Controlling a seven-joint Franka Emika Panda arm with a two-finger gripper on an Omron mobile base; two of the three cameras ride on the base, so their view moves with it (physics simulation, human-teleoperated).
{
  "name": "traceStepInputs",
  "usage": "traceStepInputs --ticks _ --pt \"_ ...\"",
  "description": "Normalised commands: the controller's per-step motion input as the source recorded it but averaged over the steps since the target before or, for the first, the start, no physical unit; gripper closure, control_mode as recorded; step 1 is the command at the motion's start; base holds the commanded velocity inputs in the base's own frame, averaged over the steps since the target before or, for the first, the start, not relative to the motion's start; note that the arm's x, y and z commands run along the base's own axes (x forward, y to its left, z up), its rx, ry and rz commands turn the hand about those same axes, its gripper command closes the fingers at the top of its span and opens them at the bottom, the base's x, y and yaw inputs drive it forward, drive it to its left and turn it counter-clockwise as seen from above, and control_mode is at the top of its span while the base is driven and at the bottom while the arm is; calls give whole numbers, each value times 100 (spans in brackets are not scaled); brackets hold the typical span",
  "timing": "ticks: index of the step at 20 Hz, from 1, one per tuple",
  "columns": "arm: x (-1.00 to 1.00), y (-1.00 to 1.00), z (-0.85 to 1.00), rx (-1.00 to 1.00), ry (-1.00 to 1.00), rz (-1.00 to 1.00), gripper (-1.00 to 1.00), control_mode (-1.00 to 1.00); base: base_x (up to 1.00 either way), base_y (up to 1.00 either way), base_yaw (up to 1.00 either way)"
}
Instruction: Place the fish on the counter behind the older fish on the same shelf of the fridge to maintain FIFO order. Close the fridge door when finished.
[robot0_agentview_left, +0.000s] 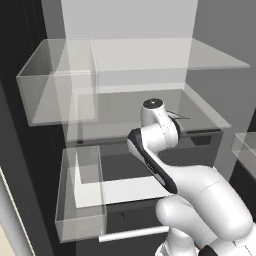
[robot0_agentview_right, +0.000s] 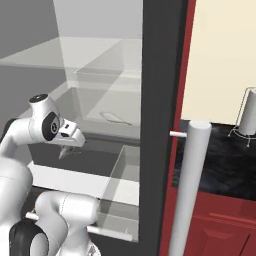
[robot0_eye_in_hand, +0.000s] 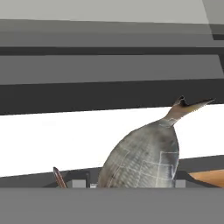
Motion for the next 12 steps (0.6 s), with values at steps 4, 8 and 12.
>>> traceStepInputs --ticks 4,8,12 --pt "0 0 0 0 0 0 100 100 61 9 -12" --pt "0 0 0 0 0 0 100 100 53 16 -9" --pt "0 0 0 0 0 0 100 100 8 0 0"
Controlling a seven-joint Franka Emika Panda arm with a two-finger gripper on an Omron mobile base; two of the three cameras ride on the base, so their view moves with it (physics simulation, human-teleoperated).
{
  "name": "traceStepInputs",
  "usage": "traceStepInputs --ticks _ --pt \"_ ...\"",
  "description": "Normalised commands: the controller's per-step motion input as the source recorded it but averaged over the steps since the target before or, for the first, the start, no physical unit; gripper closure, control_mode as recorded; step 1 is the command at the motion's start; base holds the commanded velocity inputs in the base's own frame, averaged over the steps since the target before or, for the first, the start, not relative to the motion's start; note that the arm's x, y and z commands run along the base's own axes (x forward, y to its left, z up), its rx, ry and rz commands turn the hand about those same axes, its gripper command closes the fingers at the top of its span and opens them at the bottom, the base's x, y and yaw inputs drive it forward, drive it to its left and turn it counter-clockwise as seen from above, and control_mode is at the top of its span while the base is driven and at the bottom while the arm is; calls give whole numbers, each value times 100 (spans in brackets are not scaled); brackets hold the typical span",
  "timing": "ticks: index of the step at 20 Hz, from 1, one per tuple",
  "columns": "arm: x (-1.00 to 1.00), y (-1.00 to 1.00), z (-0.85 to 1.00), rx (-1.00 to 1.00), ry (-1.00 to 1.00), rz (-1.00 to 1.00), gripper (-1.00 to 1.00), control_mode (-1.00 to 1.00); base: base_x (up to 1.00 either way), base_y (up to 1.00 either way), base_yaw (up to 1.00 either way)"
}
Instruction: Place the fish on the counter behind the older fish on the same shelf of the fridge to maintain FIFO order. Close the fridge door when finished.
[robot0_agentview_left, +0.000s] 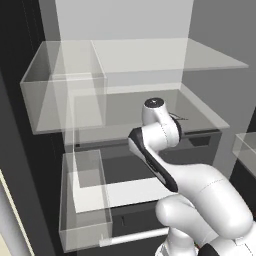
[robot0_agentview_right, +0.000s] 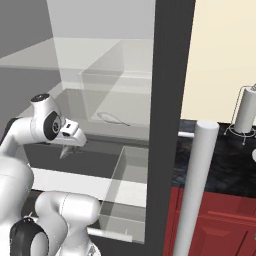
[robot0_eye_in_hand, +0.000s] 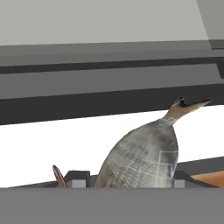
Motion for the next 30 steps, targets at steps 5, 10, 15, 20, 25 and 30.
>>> traceStepInputs --ticks 5,10,15,20,25,30 --pt "56 33 41 -5 -12 -1 100 -100 0 0 0" --pt "96 31 44 -3 -15 0 100 -100 0 0 0" --pt "76 17 51 -6 -7 0 100 -100 0 0 0" --pt "69 22 41 -7 -5 0 100 -100 0 0 0" --pt "58 11 -2 -4 -9 3 100 -100 0 0 0" --pt "29 1 -48 -1 -25 10 100 -100 0 0 0"
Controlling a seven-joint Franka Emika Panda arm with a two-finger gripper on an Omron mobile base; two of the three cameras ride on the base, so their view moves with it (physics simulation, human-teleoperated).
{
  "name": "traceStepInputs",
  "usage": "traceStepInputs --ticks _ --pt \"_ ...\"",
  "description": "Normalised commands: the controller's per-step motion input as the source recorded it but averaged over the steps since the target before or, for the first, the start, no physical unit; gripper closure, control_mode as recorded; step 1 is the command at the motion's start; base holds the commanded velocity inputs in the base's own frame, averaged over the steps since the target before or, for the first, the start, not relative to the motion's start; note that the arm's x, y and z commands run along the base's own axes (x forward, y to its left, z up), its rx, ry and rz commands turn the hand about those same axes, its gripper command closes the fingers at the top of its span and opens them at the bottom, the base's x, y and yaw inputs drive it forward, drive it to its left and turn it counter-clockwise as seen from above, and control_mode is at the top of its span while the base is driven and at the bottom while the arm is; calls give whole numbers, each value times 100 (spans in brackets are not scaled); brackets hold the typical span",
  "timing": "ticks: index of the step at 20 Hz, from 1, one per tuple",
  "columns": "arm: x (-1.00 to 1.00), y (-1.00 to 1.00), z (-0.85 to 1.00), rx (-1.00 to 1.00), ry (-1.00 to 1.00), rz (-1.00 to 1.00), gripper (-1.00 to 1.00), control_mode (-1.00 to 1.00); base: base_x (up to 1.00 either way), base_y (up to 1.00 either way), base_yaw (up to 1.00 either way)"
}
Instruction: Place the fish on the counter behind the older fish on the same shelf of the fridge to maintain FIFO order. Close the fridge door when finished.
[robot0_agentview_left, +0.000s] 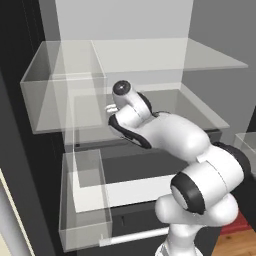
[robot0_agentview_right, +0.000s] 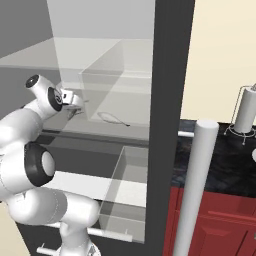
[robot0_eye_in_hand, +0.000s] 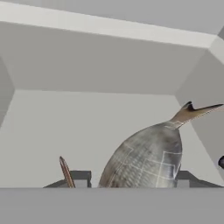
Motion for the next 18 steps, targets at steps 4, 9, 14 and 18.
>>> traceStepInputs --ticks 4,9,14,18 --pt "5 5 -5 0 -34 12 100 -100 0 0 0" --pt "34 14 0 0 -21 6 100 -100 0 0 0" --pt "55 11 0 0 -1 1 100 -100 0 0 0" --pt "52 11 0 -1 0 0 100 -100 0 0 0"
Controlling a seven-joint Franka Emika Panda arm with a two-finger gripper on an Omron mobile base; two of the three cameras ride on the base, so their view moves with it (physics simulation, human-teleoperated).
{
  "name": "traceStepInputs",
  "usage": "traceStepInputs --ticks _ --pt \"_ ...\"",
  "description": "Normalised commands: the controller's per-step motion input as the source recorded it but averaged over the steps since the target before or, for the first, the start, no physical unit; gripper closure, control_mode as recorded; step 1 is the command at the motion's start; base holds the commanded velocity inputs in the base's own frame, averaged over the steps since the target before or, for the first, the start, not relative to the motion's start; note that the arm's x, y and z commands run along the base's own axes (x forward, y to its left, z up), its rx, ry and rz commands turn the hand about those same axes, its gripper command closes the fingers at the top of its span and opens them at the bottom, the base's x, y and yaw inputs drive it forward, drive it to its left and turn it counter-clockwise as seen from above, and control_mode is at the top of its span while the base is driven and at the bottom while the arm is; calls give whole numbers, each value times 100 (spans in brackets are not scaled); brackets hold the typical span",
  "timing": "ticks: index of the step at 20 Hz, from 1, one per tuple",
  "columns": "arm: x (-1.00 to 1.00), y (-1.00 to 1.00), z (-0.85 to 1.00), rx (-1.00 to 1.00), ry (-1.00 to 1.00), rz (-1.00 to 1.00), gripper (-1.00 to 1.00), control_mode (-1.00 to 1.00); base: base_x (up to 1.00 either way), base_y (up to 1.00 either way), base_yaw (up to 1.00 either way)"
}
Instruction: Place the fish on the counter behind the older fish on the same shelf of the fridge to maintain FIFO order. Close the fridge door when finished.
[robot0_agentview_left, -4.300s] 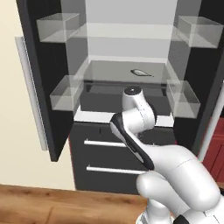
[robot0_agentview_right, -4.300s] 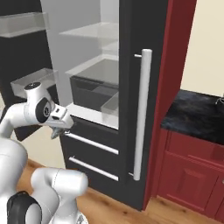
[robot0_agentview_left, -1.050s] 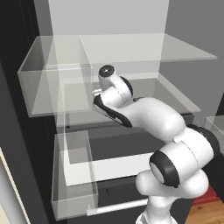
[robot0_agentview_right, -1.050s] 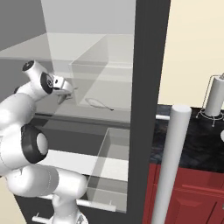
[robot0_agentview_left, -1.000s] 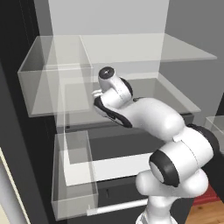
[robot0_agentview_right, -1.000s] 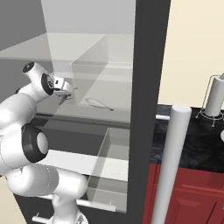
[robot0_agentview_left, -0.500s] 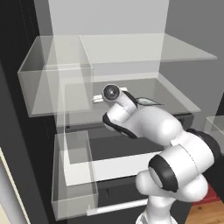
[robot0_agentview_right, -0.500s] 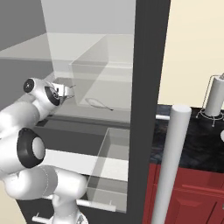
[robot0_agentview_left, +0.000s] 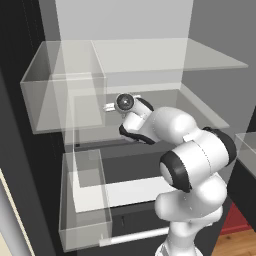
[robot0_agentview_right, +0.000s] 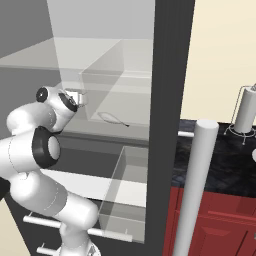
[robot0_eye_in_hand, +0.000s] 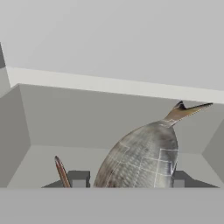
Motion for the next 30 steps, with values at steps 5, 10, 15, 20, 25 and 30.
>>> traceStepInputs --ticks 5,10,15,20,25,30 --pt "46 9 -5 -3 0 0 100 -100 0 0 0" --pt "53 5 -11 -2 0 0 100 -100 0 0 0" --pt "49 11 -12 -1 0 0 100 -100 0 0 0" --pt "-1 10 -36 -6 -2 1 -100 -100 0 0 0" --pt "-39 0 -18 -1 -11 0 -100 -100 0 0 0" --pt "0 0 -1 0 0 0 -100 -100 0 0 0"
